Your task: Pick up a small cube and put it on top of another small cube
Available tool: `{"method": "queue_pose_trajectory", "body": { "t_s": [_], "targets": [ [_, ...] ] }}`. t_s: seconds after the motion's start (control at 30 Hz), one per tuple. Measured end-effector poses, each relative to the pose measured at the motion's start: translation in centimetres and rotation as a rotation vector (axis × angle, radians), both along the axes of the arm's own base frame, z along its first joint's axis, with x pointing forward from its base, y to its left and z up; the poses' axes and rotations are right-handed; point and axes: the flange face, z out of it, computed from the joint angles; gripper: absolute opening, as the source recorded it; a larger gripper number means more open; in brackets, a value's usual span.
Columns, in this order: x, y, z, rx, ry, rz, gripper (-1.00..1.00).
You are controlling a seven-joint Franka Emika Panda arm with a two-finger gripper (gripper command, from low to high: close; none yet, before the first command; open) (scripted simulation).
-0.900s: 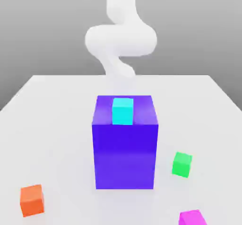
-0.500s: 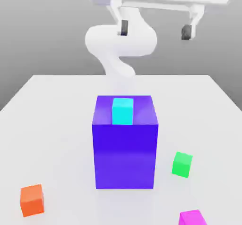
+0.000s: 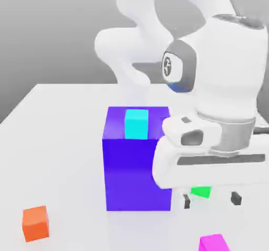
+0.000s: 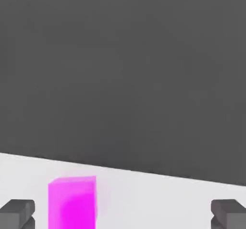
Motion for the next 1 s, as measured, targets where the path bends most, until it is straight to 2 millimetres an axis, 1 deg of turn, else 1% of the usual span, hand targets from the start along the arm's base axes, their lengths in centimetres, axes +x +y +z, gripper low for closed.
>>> {"method": "queue_pose_trajectory", "body": {
  "t_s": [0.1, 0.23, 0.27, 0.43, 0.47, 0.5, 0.53, 0.63, 0.73, 0.87, 1.0],
  "targets": [
    [-1.0, 1.5, -4.9, 0.016, 0.067, 0.016, 0.0],
    [-1.3, 1.9, -10.9, 0.022, 0.083, 0.02, 0.0],
    [-1.3, 1.9, -11.9, 0.021, 0.084, 0.02, -1.0],
    [-1.3, 1.9, -11.9, 0.022, 0.083, 0.02, -1.0],
    [-1.3, 1.9, -12.3, 0.022, 0.084, 0.021, -1.0],
    [-1.3, 2.0, -11.8, 0.022, 0.084, 0.02, -1.0],
    [-1.3, 2.0, -10.8, 0.022, 0.083, 0.02, -1.0],
    [-1.4, 2.0, -6.9, 0.021, 0.084, 0.024, -1.0],
    [-3.8, 2.9, -5.1, 0.0, 0.087, 0.137, -1.0],
    [-7.8, 3.9, -3.6, -0.027, 0.091, 0.322, -1.0],
    [-12.0, 4.5, -2.4, -0.042, 0.093, 0.506, -1.0]
  ]
}}
